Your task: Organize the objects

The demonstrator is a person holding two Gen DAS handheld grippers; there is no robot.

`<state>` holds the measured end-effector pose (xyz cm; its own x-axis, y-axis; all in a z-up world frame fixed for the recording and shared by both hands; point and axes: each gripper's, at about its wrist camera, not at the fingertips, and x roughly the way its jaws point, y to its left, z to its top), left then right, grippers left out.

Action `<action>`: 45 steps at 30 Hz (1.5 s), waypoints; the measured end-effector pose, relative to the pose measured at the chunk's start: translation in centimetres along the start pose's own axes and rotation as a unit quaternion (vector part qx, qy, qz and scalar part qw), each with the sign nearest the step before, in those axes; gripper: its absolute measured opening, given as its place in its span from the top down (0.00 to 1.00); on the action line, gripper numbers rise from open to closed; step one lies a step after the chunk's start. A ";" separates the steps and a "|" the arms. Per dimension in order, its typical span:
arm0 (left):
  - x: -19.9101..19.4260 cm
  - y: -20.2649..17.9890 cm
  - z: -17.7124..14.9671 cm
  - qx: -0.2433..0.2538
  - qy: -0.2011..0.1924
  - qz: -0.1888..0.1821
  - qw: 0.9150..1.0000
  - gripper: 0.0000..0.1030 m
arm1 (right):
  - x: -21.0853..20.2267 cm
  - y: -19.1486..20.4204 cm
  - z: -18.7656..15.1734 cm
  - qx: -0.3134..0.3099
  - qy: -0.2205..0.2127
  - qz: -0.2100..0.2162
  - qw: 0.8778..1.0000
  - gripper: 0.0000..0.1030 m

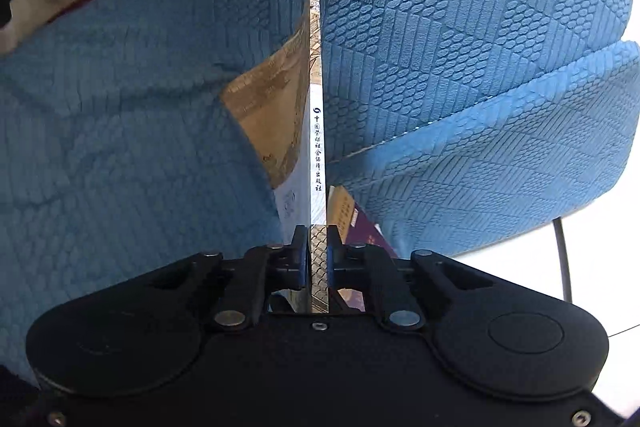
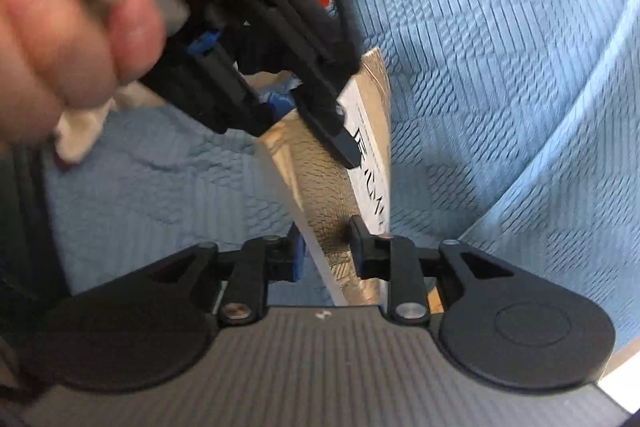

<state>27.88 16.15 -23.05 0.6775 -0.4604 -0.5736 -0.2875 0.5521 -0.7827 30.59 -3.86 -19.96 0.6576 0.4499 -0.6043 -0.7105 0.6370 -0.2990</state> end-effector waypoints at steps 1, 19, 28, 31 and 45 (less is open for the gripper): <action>-0.1 0.0 0.0 0.001 -0.002 0.000 1.000 0.94 | -0.2 -0.3 0.0 0.021 0.002 0.009 1.000 0.71; -1.7 0.6 1.4 -0.034 -0.032 -0.006 0.999 0.94 | -0.2 -9.3 -8.9 0.655 0.020 0.311 0.689 0.24; -2.3 1.3 1.8 -0.046 -0.040 -0.010 0.998 0.95 | 3.1 -9.7 -12.6 0.767 0.034 0.278 0.578 0.24; -2.5 1.3 1.8 -0.041 -0.043 -0.008 0.998 0.94 | 3.8 -8.9 -13.8 0.788 0.042 0.263 0.555 0.24; -4.2 3.2 2.8 -0.063 -0.051 -0.009 0.997 0.92 | 4.3 -10.4 -13.5 0.790 -0.003 0.187 0.584 0.70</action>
<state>26.05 21.81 -22.46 0.7466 -0.3933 -0.5366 -0.3531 0.4494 -0.8206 37.44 -17.01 -29.37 0.5335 0.7424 -0.4052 0.3100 0.2741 0.9104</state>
